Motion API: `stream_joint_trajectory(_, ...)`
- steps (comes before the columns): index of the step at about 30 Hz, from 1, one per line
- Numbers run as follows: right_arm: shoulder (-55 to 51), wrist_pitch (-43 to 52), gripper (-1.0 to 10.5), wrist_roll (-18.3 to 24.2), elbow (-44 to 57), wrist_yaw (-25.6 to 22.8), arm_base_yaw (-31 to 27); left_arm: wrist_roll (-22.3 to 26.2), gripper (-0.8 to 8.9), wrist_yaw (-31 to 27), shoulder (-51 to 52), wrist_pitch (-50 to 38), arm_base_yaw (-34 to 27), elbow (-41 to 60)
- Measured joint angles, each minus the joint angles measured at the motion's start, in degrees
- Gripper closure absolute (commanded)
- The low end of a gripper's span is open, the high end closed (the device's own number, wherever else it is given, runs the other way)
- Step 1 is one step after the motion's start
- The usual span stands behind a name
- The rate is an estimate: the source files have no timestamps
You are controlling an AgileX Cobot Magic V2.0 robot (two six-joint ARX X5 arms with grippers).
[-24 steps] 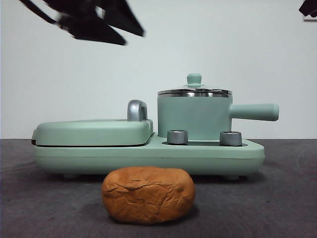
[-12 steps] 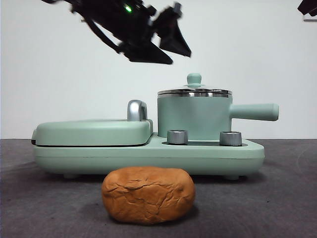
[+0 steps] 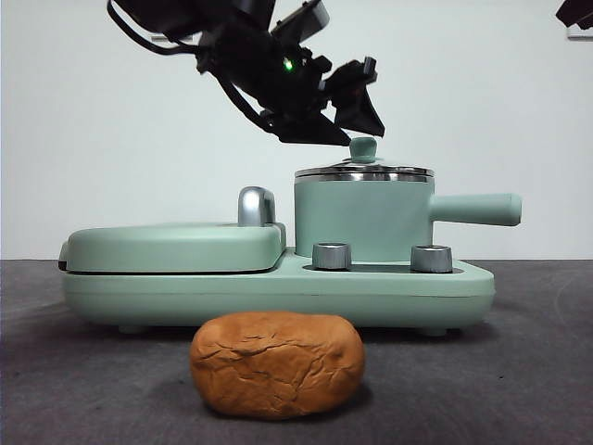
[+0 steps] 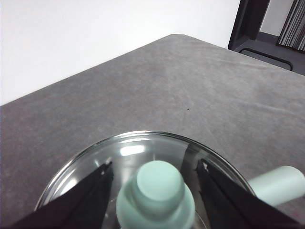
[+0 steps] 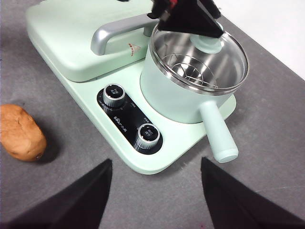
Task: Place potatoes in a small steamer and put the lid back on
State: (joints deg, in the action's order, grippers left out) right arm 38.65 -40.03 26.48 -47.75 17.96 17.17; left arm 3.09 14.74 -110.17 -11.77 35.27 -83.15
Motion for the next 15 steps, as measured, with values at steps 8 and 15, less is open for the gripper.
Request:
stream_joint_trajectory(8, 0.0, 0.0, 6.5, 0.0, 0.0, 0.0, 0.0, 0.35, 5.38, -0.02, -1.7, -0.68, 0.0, -0.28)
stream_joint_trajectory(15, 0.0, 0.0, 6.5, 0.0, 0.0, 0.0, 0.0, 0.35, 6.08, -0.02, -1.7, -0.31, 0.0, -0.31)
